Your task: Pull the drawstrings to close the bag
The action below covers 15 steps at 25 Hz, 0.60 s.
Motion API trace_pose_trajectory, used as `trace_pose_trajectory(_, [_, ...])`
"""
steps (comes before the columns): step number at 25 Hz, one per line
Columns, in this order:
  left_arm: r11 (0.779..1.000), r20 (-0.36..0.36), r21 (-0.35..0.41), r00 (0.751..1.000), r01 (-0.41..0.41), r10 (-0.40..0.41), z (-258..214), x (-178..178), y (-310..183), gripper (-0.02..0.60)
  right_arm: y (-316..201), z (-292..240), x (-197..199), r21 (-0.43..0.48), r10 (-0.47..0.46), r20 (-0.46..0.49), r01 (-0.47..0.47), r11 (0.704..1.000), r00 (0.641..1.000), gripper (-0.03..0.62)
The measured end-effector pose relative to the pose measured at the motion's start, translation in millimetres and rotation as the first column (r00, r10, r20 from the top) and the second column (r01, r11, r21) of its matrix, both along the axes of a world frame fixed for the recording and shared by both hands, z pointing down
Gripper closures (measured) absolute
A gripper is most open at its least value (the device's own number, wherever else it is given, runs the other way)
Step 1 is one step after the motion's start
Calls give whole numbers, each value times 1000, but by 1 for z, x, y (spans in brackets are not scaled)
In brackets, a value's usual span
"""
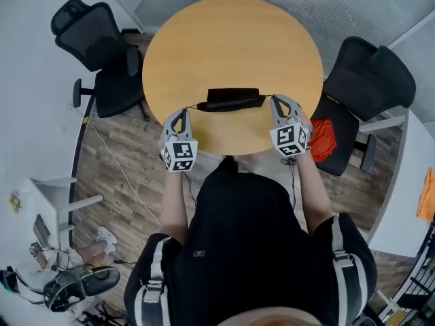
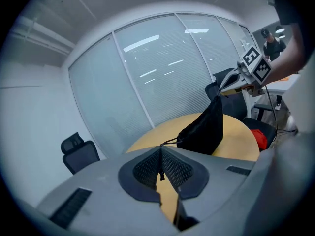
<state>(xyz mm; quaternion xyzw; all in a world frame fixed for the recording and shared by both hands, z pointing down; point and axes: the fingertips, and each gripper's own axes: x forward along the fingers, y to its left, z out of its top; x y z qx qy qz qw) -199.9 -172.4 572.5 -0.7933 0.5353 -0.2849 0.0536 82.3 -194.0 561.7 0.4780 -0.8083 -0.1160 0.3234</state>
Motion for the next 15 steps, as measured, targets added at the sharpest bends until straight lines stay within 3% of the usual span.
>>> trace_pose_trajectory(3, [998,21,69,1000,10,-11,-33,2,3,566,-1,-31,5,63,-5,13,5,998,1000,539])
trace_pose_trajectory(6, [992,-1,126,1000,24,-24,-67,2,9,566,0,-59,7,113,-18,31,14,993,999,537])
trace_pose_trajectory(15, [958,-3,281,999,49,-50,-158,4,29,566,18,-142,13,258,-42,87,19,966,995,539])
